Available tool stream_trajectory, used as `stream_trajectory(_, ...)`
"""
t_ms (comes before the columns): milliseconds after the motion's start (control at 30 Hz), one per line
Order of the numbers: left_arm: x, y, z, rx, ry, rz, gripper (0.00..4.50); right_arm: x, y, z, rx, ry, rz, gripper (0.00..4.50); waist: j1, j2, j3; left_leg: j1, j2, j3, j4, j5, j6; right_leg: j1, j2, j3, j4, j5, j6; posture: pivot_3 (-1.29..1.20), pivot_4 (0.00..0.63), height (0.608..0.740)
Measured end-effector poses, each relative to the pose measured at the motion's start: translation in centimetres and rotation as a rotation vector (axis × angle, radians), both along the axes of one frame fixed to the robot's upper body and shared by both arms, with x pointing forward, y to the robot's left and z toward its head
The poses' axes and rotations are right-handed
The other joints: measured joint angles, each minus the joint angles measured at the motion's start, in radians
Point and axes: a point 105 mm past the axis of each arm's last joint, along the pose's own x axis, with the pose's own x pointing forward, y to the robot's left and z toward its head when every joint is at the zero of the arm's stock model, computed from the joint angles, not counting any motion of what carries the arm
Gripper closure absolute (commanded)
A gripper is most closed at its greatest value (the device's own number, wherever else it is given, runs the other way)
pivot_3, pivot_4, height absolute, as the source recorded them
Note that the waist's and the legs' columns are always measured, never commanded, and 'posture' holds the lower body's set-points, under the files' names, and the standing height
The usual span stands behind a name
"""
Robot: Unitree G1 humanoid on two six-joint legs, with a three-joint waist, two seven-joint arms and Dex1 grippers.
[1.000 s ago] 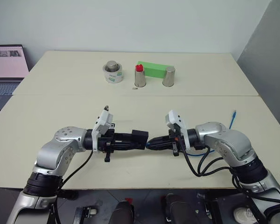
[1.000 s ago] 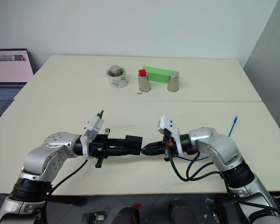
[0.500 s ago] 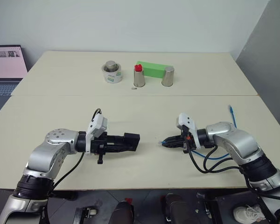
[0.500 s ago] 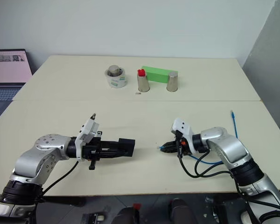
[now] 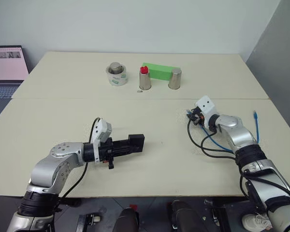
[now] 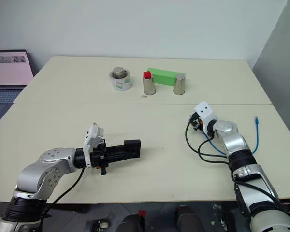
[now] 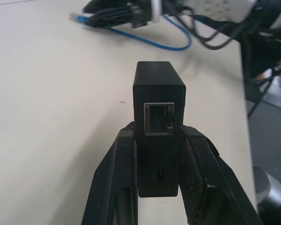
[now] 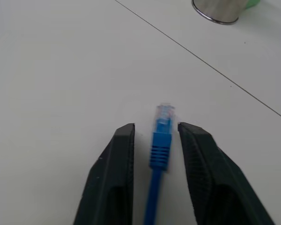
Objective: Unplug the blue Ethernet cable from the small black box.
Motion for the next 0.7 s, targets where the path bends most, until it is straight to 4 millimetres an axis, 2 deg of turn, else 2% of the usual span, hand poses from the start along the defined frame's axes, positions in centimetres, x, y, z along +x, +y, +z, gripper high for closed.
stream_trajectory(133, 1.4, 0.6, 0.0, -0.035, -0.015, 0.116, 3.72, -1.8, 0.5, 1.5, 0.022, -0.027, 0.123, 1.09, 0.0, 0.0, 0.0, 0.001, 0.0, 0.0, 0.0, 0.0, 0.0, 0.001, 0.0, 0.0, 0.0, -0.003, 0.005, 0.0, 0.15, 0.74)
stream_trajectory(233, 4.1, 2.2, 0.1, -0.08, -0.089, 0.331, 3.72, -4.9, 1.9, 2.5, 0.079, -0.002, 0.296, 1.09, 0.008, 0.001, 0.0, 0.002, 0.0, -0.002, 0.001, 0.0, 0.0, 0.003, 0.0, -0.001, 0.001, -0.003, 0.005, 0.0, 0.15, 0.74)
stream_trajectory(333, 7.0, 4.4, 0.7, -0.15, -0.15, 0.558, 3.72, -7.6, 4.4, 4.1, 0.132, -0.003, 0.438, 1.09, 0.008, 0.001, 0.0, 0.002, 0.0, -0.002, 0.002, 0.0, 0.0, 0.003, 0.0, -0.002, 0.001, -0.002, 0.005, 0.0, 0.15, 0.74)
stream_trajectory(467, 8.3, 4.9, 0.2, -0.18, -0.189, 0.653, 3.72, -8.5, 6.5, 5.4, 0.17, -0.027, 0.475, 1.09, 0.007, 0.0, 0.0, 0.004, 0.0, -0.001, 0.002, 0.0, 0.0, 0.004, 0.0, -0.001, 0.001, -0.001, 0.006, 0.0, 0.15, 0.74)
stream_trajectory(600, 10.6, 5.8, -1.4, -0.083, -0.314, 0.802, 3.72, -9.6, 10.3, 4.9, 0.213, -0.016, 0.538, 1.09, 0.011, 0.0, 0.0, 0.004, 0.0, -0.002, 0.001, 0.0, -0.001, 0.004, 0.001, -0.001, 0.001, -0.001, 0.005, 0.0, 0.15, 0.74)
stream_trajectory(700, 11.7, 6.7, -1.7, -0.028, -0.387, 0.869, 3.72, -10.1, 11.3, 4.9, 0.212, -0.009, 0.556, 1.09, 0.018, 0.0, 0.0, 0.002, -0.001, -0.002, 0.002, 0.0, -0.001, 0.003, 0.0, -0.002, 0.0, 0.0, 0.005, 0.0, 0.15, 0.74)
